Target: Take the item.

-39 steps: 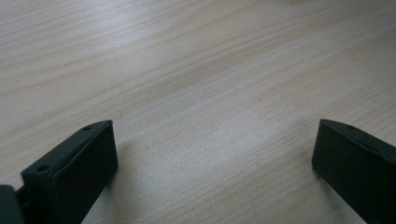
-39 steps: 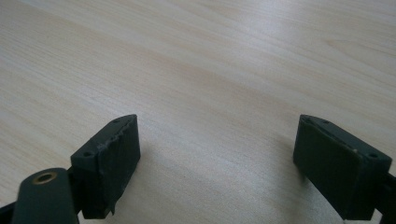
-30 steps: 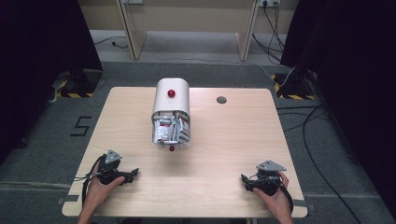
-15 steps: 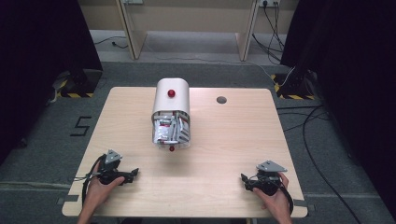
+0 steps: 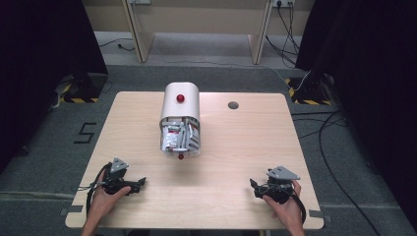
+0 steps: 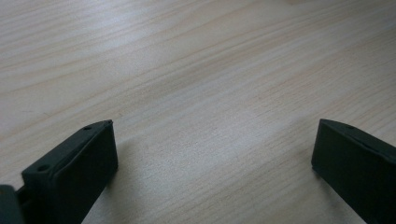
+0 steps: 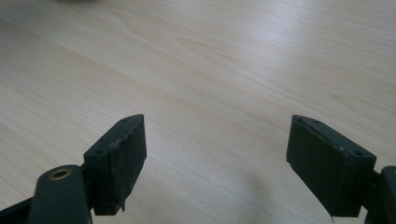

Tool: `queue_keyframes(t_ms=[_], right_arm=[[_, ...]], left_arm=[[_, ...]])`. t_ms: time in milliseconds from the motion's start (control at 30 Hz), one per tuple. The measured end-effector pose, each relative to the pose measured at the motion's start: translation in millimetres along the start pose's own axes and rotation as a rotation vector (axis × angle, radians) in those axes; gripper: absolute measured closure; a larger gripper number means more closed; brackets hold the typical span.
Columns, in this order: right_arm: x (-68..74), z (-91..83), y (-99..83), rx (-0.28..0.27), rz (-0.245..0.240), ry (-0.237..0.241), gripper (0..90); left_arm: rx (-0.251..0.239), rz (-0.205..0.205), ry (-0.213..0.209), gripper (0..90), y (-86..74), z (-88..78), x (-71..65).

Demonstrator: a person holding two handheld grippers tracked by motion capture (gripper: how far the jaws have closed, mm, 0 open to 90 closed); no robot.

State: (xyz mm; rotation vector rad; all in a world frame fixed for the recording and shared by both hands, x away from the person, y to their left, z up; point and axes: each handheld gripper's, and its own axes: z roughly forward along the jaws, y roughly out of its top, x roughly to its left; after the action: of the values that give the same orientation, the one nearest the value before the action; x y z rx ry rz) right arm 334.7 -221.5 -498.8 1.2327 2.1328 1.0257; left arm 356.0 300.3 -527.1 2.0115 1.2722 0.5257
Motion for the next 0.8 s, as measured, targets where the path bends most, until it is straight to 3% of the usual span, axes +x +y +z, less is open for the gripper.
queue_keyframes(t_ms=[800], right_arm=[[18.9,3.3,35.5,-0.059,-0.055,0.035,22.1]], left_arm=[[0.000,0.000,-0.001,0.0,0.0,0.0,0.1]])
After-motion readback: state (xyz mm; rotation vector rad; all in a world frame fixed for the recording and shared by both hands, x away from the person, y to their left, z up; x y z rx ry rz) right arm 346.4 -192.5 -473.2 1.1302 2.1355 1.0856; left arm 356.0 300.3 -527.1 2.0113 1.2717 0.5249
